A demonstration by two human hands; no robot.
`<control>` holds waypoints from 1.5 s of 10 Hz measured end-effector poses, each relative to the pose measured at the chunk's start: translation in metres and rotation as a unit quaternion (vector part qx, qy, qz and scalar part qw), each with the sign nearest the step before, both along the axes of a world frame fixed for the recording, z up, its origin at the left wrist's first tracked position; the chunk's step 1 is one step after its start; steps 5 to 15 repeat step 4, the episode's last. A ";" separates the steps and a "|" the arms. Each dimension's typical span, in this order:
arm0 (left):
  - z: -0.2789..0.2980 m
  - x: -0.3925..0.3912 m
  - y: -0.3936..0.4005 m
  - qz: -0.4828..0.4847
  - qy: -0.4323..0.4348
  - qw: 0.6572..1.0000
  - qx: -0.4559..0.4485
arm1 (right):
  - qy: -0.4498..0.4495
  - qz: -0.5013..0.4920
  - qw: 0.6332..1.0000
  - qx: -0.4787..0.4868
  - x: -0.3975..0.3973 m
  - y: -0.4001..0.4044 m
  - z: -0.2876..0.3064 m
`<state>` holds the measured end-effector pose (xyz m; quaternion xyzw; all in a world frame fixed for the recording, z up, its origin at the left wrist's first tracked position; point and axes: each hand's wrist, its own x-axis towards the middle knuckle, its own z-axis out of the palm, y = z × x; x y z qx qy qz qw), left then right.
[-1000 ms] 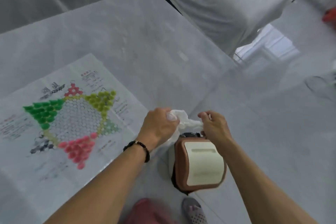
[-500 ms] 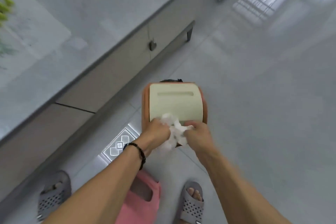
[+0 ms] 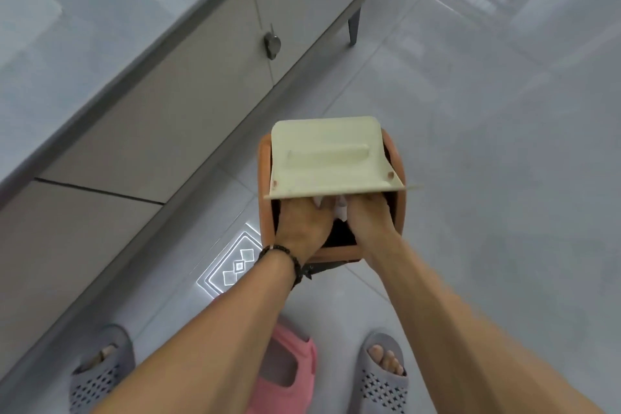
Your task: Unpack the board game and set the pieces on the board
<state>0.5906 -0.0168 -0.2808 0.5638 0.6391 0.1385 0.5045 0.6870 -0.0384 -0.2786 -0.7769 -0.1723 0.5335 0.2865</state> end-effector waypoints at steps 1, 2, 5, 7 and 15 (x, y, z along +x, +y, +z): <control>0.010 -0.017 -0.021 -0.055 0.034 0.998 0.006 | -0.030 -0.016 0.999 0.037 -0.006 -0.011 0.021; 0.029 -0.032 -0.044 -0.142 0.033 0.988 0.049 | -0.047 0.043 0.997 0.041 -0.013 -0.031 0.040; 0.082 -0.062 -0.063 -0.244 0.145 0.944 0.168 | -0.098 0.021 0.994 0.036 0.002 -0.055 0.100; 0.082 -0.062 -0.063 -0.244 0.145 0.944 0.168 | -0.098 0.021 0.994 0.036 0.002 -0.055 0.100; 0.082 -0.062 -0.063 -0.244 0.145 0.944 0.168 | -0.098 0.021 0.994 0.036 0.002 -0.055 0.100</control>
